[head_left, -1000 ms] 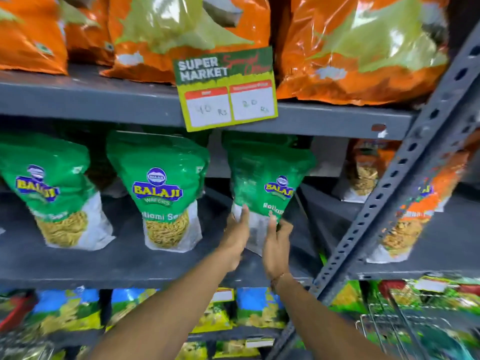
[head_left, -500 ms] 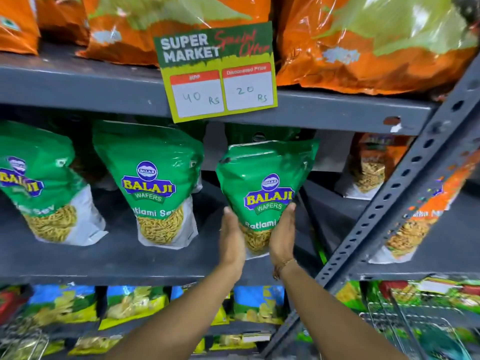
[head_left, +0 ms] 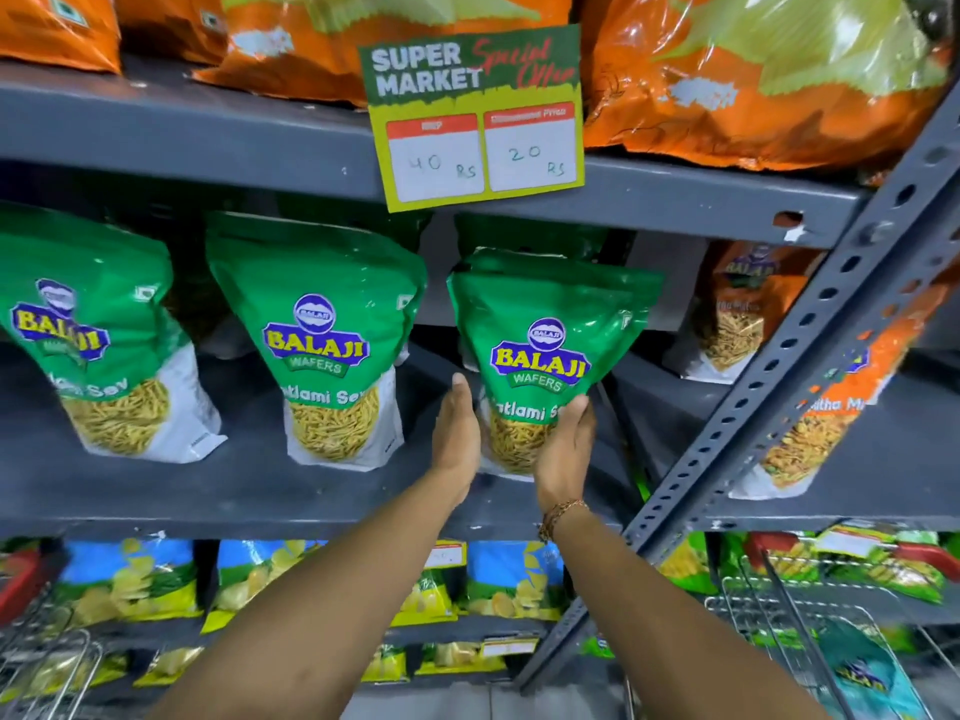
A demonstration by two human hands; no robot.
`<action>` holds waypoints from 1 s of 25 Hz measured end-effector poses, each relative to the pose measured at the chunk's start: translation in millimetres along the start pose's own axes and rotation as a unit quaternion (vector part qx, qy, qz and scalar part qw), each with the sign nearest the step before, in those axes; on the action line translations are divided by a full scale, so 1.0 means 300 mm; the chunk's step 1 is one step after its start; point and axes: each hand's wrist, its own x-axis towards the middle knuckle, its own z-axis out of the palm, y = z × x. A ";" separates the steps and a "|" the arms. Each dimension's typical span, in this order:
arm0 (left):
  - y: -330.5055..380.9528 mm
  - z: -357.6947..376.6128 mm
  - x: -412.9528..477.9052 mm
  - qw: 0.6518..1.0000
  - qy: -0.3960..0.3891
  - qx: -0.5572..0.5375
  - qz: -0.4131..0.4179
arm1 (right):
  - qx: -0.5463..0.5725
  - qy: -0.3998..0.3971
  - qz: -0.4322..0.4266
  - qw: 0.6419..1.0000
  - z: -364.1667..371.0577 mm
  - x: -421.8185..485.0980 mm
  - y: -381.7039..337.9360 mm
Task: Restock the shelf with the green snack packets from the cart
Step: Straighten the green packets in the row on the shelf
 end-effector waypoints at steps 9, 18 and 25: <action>0.140 -0.688 -0.088 0.924 0.247 -0.034 0.288 | -0.007 -0.145 -0.126 0.981 0.422 -0.587 -0.033; 0.472 -1.313 0.250 0.969 0.134 0.000 0.210 | 0.058 -0.086 -0.061 0.993 1.056 -0.557 -0.367; 0.397 -1.332 0.224 0.967 0.131 0.048 0.214 | 0.110 -0.114 -0.016 0.987 1.040 -0.626 -0.254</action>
